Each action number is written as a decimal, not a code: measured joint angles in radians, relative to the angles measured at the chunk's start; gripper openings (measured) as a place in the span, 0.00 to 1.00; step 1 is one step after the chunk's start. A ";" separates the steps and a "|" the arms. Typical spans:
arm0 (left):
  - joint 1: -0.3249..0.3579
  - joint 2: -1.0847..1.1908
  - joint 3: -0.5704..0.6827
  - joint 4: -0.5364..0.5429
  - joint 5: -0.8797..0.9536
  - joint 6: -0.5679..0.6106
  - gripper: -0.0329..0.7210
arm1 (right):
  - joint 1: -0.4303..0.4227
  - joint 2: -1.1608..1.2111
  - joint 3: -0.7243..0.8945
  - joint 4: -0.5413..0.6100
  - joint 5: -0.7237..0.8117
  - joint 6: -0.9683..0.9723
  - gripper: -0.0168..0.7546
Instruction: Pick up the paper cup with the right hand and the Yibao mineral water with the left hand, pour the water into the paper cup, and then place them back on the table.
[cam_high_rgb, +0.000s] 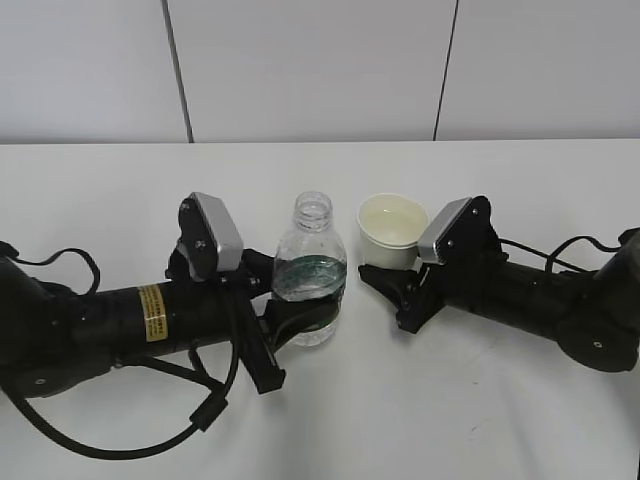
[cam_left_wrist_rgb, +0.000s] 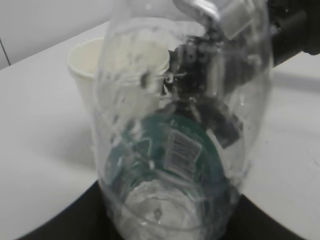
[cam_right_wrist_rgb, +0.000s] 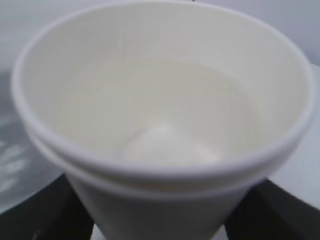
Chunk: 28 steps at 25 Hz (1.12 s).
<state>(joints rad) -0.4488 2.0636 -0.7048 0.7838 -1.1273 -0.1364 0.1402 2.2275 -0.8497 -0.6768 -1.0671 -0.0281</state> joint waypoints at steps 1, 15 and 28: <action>-0.011 0.006 -0.008 -0.011 -0.001 0.000 0.46 | 0.000 0.000 0.000 0.000 0.002 0.000 0.70; -0.077 0.083 -0.077 -0.113 -0.001 0.000 0.46 | 0.000 0.046 0.000 0.062 -0.039 -0.007 0.70; -0.077 0.087 -0.077 -0.182 -0.001 0.000 0.47 | 0.000 0.066 0.000 0.135 -0.039 -0.007 0.70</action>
<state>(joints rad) -0.5255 2.1508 -0.7821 0.6014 -1.1280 -0.1364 0.1402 2.2935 -0.8497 -0.5415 -1.1059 -0.0351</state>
